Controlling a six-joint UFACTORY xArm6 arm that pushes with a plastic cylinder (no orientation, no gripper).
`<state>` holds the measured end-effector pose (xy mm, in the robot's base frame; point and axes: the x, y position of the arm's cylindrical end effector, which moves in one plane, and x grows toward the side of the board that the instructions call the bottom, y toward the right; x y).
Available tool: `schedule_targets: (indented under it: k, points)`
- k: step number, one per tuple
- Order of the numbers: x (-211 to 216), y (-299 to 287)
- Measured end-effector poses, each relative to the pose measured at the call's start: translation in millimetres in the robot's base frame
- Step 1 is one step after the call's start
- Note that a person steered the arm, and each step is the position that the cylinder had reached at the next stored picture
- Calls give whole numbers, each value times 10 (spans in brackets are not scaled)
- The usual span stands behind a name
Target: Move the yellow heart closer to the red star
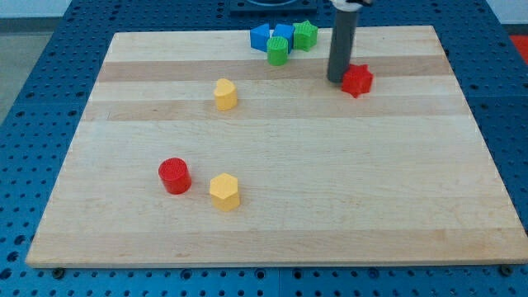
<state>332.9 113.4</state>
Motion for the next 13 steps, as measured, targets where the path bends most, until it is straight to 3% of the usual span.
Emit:
schedule_targets:
  k: [3,4,6,7,8,10,12,13]
  points:
    - [772,453]
    - [851,-117]
    - [756,-2281]
    - [455,-2760]
    - [280,-2574]
    - [374,-1836]
    - [179,-2092]
    - [411,-1887]
